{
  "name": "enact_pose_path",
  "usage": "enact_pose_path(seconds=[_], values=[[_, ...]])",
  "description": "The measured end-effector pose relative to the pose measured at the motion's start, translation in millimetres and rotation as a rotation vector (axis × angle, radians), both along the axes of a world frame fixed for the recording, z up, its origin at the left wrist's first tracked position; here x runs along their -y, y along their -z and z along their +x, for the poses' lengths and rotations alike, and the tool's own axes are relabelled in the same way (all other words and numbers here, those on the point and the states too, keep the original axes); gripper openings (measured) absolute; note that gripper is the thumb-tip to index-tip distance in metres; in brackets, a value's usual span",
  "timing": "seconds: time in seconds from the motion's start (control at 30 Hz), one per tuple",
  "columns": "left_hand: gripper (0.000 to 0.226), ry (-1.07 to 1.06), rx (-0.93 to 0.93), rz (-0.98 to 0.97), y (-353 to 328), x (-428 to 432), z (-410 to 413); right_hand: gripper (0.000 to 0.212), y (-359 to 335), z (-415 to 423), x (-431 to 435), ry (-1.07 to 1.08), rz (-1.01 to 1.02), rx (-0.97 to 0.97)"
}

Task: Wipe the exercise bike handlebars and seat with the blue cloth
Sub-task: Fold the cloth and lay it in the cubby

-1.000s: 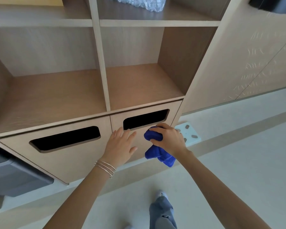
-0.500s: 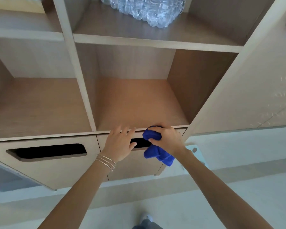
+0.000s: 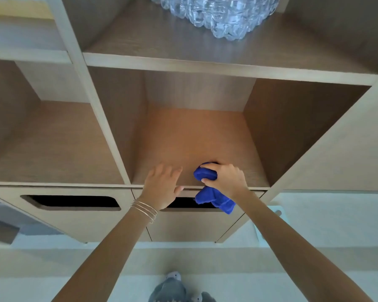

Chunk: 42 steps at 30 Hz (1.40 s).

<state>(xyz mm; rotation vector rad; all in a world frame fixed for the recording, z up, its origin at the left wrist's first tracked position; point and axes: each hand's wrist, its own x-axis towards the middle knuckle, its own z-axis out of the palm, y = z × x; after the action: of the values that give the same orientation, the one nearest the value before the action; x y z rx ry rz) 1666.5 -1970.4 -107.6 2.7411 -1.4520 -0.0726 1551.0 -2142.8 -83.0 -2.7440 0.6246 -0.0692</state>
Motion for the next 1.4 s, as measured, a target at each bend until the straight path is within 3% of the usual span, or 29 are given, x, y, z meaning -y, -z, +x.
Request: enact_pose_path(seconds=[0.33, 0.67, 0.9, 1.07, 1.17, 1.4], values=[[0.060, 0.032, 0.073, 0.027, -3.1, 12.8, 52.0, 0.037, 4.8, 56.0, 11.8, 0.029, -0.021, 0.046], [0.061, -0.003, 0.019, 0.087, 16.5, 23.0, 65.5, 0.041, 39.7, 85.5, 30.1, 0.020, -0.058, -0.130], [0.057, -0.020, -0.055, 0.079, 25.9, 46.6, 58.7, 0.066, 35.4, 72.8, 52.4, -0.071, 0.228, -0.105], [0.055, 0.001, -0.055, 0.035, 25.3, 62.9, 60.1, 0.045, 24.2, 50.9, 72.3, -0.059, 0.188, -0.017], [0.047, -0.010, -0.113, -0.085, 20.8, 75.1, 54.3, 0.029, 17.6, 49.3, 76.8, -0.050, 0.155, 0.007], [0.031, -0.007, -0.091, -0.250, 7.4, 97.1, 46.4, 0.022, -3.2, 53.0, 77.1, -0.040, 0.181, 0.165]])
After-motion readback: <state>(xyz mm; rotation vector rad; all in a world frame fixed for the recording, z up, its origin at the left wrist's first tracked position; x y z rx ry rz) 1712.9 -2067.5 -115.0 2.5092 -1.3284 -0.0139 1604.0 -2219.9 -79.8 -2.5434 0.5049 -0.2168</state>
